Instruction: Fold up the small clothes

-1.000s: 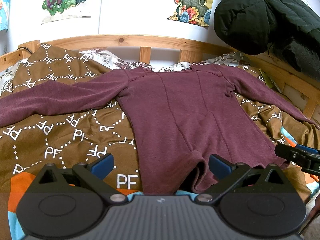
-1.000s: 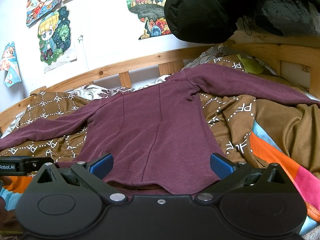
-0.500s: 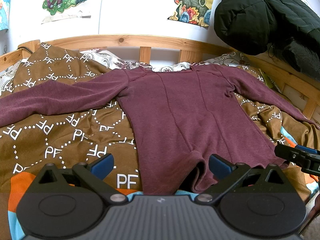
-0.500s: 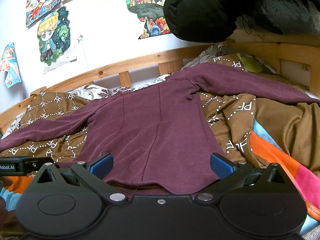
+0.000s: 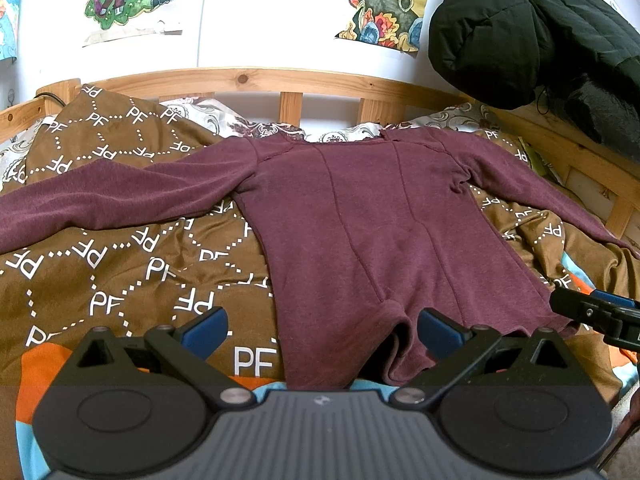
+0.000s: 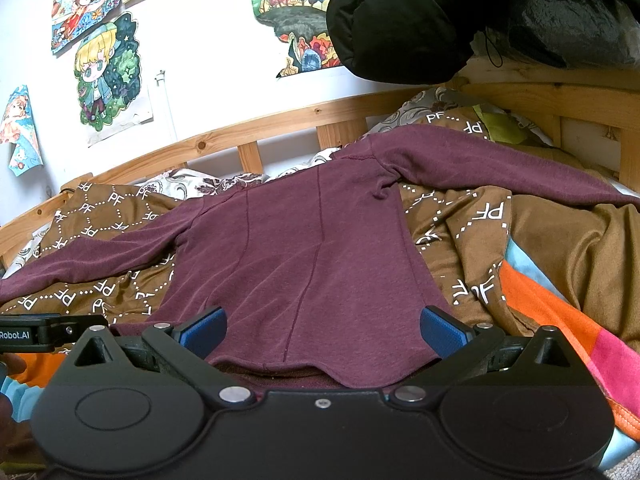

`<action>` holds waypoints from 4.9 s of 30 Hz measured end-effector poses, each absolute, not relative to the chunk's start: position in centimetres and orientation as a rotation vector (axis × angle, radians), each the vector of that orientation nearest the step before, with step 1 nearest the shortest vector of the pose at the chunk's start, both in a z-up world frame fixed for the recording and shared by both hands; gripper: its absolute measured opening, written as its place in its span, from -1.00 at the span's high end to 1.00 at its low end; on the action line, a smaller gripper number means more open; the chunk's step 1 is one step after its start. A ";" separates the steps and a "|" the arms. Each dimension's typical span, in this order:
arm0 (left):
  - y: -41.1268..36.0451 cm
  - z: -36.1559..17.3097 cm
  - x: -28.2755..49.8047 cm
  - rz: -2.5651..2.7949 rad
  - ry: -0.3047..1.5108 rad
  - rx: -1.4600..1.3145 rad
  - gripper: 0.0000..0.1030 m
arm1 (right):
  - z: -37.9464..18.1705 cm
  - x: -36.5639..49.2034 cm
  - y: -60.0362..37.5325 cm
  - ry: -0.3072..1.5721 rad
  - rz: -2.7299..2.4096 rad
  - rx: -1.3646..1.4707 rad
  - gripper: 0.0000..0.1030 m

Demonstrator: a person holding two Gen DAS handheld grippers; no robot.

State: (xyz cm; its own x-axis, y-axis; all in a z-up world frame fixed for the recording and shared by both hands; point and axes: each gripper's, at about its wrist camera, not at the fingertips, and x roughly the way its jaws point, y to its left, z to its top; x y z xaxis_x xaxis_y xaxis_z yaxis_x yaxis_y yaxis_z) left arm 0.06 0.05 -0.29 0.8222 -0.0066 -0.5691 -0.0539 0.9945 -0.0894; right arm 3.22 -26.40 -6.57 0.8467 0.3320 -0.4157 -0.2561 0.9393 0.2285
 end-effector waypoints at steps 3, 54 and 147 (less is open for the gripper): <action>0.0 -0.5 0.0 0.027 0.610 -0.101 -0.99 | -6.5 3.2 -26.4 0.468 0.311 0.167 -0.99; -4.0 -0.1 13.7 -0.085 0.732 -0.033 -0.99 | -6.3 19.0 -46.8 0.518 -0.547 0.723 -0.83; -4.3 -5.8 14.6 0.235 0.897 0.040 -0.99 | -9.7 34.1 -33.2 0.432 0.272 0.231 0.81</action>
State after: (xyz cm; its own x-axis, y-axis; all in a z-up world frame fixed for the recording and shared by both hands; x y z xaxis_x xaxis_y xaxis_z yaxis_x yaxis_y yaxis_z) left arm 14.57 -4.28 -5.81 0.6001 0.2195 -0.7692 -0.1861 0.9735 0.1325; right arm 34.06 -33.19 -9.69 0.8729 0.3069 -0.3793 -0.2095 0.9379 0.2765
